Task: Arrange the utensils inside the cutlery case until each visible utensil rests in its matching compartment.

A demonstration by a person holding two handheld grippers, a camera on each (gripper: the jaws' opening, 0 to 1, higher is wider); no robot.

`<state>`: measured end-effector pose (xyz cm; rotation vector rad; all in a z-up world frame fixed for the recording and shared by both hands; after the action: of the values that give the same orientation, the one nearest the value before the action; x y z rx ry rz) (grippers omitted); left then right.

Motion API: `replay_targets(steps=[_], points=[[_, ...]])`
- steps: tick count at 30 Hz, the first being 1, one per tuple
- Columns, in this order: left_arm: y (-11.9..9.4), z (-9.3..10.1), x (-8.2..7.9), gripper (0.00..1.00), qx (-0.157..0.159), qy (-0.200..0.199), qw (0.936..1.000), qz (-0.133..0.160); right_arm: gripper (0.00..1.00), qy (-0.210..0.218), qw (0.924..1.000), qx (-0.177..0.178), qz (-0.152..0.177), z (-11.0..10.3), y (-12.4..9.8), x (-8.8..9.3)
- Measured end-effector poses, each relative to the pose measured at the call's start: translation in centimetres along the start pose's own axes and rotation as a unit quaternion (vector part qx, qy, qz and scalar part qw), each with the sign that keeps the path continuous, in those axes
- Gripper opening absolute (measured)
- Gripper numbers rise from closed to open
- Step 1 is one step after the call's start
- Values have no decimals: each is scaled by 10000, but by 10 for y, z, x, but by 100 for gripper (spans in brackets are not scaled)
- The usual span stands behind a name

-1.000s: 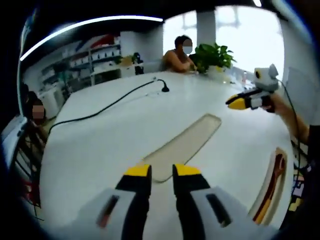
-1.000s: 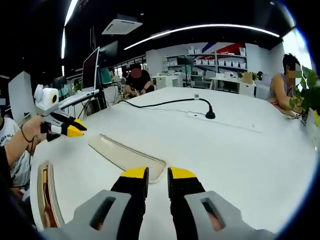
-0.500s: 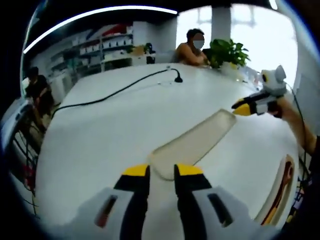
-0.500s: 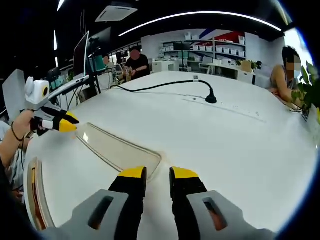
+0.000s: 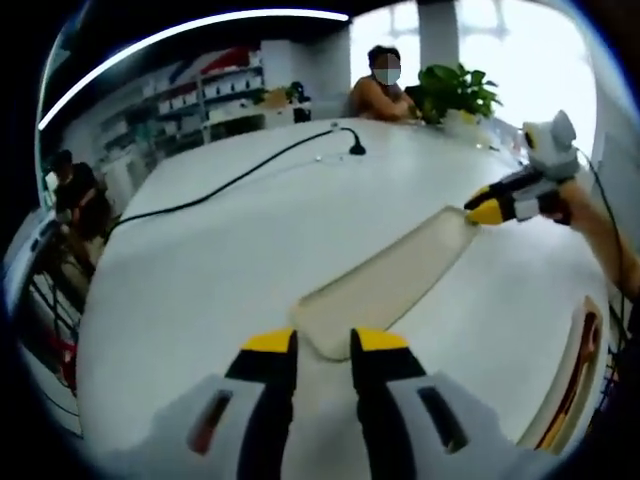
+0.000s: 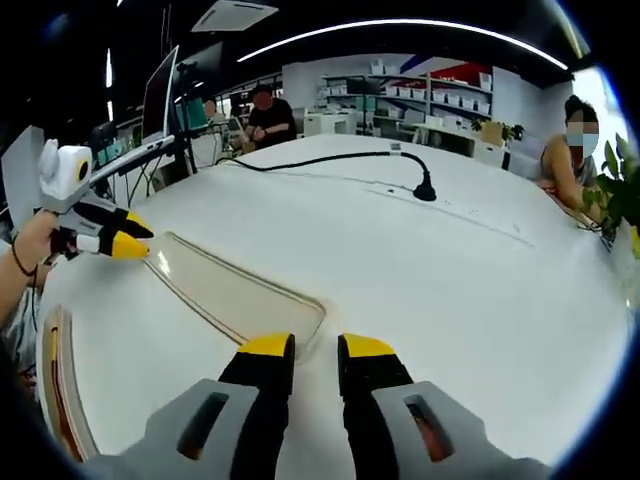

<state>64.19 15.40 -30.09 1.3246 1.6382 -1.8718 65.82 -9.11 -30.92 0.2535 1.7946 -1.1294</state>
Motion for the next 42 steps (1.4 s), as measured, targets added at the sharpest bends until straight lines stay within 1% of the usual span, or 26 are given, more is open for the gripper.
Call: replay_targets(steps=[2,3,4,5,7,8,11,12,13,16,19,20,21,24,25,26,28,30,31,33,34,35,36,39,40,42], points=[[0,1,1,22,36,-70,10000,-20,16,-102,9998,170,-26,5,1,-3],[0,1,1,22,36,-84,9999,-42,14,-196,9993,297,-80,6,-1,-1],[1,1,1,22,20,-99,9999,-59,10,-227,9992,318,-104,4,-1,0],[1,0,1,22,-11,-108,9999,-72,7,-152,9993,321,-120,2,-1,2],[1,-3,2,23,-72,-119,9999,-46,6,-163,9989,438,-71,0,0,2],[0,-3,4,23,-61,-233,9997,-23,6,-105,9984,553,-52,1,-1,2],[-6,3,11,24,186,-494,9986,-55,4,-144,9967,799,-26,-2,-1,3],[-7,3,13,24,200,-536,9983,-73,3,-133,9965,822,-38,-3,0,3],[-9,3,11,24,241,-524,9983,10,3,-137,9964,840,-52,-2,0,3],[-12,4,14,24,252,-596,9979,-80,3,-13,9962,872,-32,-3,-2,5],[-16,7,16,23,323,-614,9975,-141,3,183,9959,876,92,-2,-2,6],[-19,9,16,23,383,-667,9969,-185,3,240,9959,868,116,-2,-2,6],[-22,14,18,23,535,-789,9952,-232,3,275,9958,864,151,-2,-2,6],[-27,20,19,23,682,-868,9935,-268,3,307,9954,887,169,-4,-6,9],[-27,23,19,23,753,-955,9923,-254,3,298,9954,896,155,-4,-6,9],[-28,25,19,22,793,-1161,9897,-270,3,287,9954,901,147,-4,-6,9],[-27,26,16,23,841,-1527,9844,-250,3,261,9954,911,153,-4,-7,10],[-26,24,16,23,869,-1783,9798,-234,3,257,9955,898,166,-3,-8,10],[-26,24,15,23,915,-2006,9752,-209,3,292,9957,855,185,-3,-8,10],[-25,20,15,22,1051,-2241,9687,-197,3,350,9965,729,201,-2,-8,10],[-24,19,14,22,1134,-2397,9641,-171,3,366,9966,714,192,-2,-7,9],[-25,19,14,22,1210,-2643,9567,-170,3,371,9967,702,190,-2,-6,9],[-25,19,14,22,1265,-2734,9534,-164,3,372,9967,697,188,-4,-9,10],[-26,17,14,22,1305,-2922,9473,-128,3,277,9969,726,156,-2,-7,8],[-26,16,10,21,1251,-3051,9441,-9,3,229,9969,746,132,-1,-7,7],[-29,18,8,22,1243,-2982,9464,-8,3,133,9969,772,80,-1,-8,6]])
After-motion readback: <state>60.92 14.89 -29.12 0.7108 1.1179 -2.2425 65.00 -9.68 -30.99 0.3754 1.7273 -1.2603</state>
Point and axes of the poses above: the point that each gripper's makers call its tool centre point, and the gripper's own axes: y roughly forward along the fingers, z roughly to its right, x roughly out of its underside, the point moved 2 cm from there along -y, roughly backward along the fingers, and after that the axes turned 8 degrees about -x, right-handed, at the moved point
